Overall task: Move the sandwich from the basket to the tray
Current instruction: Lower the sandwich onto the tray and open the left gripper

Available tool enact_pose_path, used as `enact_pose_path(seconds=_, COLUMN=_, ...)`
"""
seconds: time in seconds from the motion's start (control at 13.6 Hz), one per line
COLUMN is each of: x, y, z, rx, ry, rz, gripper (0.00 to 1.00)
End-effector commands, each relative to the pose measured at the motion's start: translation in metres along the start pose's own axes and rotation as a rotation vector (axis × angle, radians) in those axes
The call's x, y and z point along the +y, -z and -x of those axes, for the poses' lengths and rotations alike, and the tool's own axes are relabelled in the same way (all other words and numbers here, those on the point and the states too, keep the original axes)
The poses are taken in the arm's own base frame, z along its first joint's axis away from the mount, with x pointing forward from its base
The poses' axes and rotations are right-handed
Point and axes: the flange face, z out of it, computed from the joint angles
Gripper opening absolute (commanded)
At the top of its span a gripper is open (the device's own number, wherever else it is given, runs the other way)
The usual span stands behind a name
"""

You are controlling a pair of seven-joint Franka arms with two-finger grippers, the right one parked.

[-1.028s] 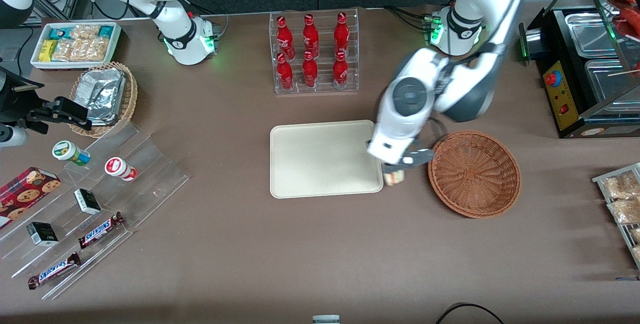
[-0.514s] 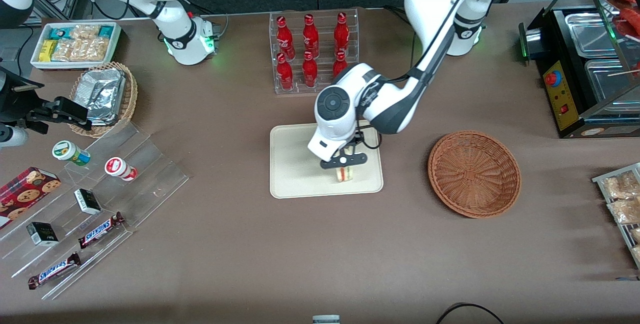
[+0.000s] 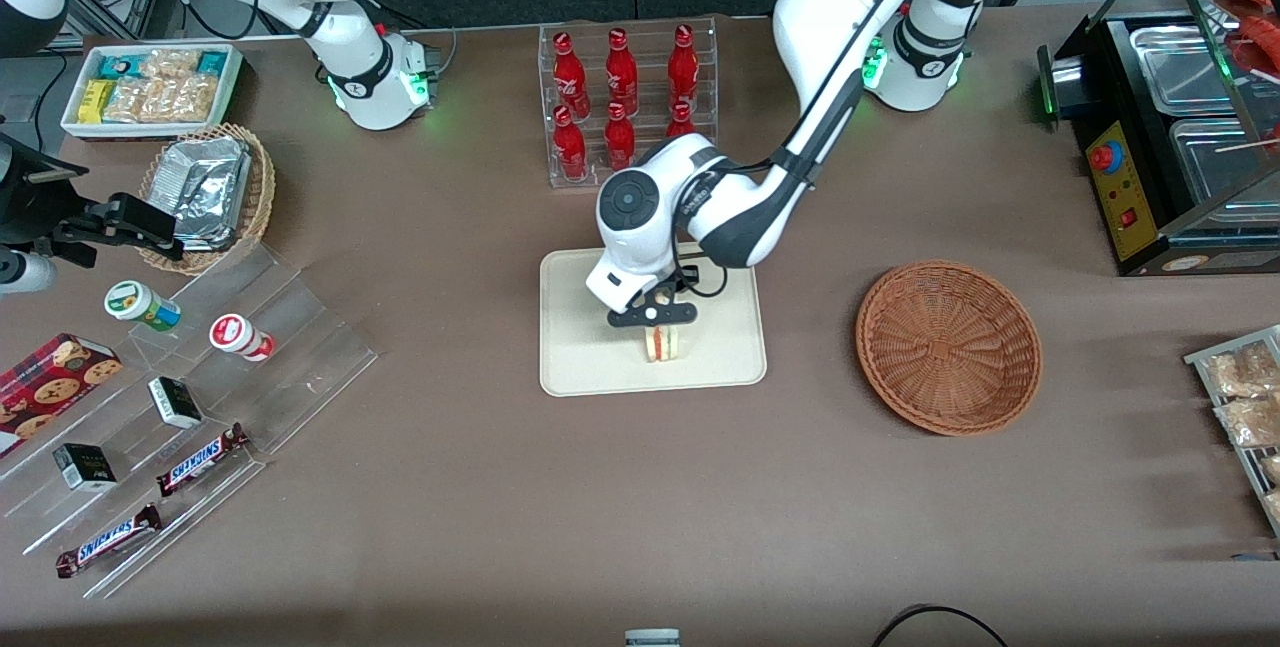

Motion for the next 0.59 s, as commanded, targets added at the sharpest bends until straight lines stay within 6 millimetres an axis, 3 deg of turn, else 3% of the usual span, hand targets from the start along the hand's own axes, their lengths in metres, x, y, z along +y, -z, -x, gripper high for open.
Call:
enact_pose_path(seconds=0.0, x=0.0062, y=0.0031, z=-0.0010, rx=0.020, ry=0.012, rz=-0.002, gripper=0.22)
enact_pose_path(seconds=0.15, x=0.0060, y=0.0010, z=-0.0013, rx=0.024, ry=0.028, rz=-0.008, gripper=0.26)
enact_pose_path(seconds=0.29, x=0.0060, y=0.0008, z=-0.0009, rx=0.018, ry=0.040, rz=-0.006, gripper=0.45)
enact_pose_path(seconds=0.37, x=0.0059, y=0.0008, z=-0.0011, rx=0.022, ry=0.058, rz=-0.008, gripper=0.89)
enact_pose_path(seconds=0.44, x=0.0058, y=0.0019, z=-0.0013, rx=0.026, ry=0.083, rz=-0.009, gripper=1.00)
enact_pose_path(seconds=0.51, x=0.0059, y=0.0057, z=-0.0014, rx=0.028, ry=0.094, rz=-0.005, gripper=1.00)
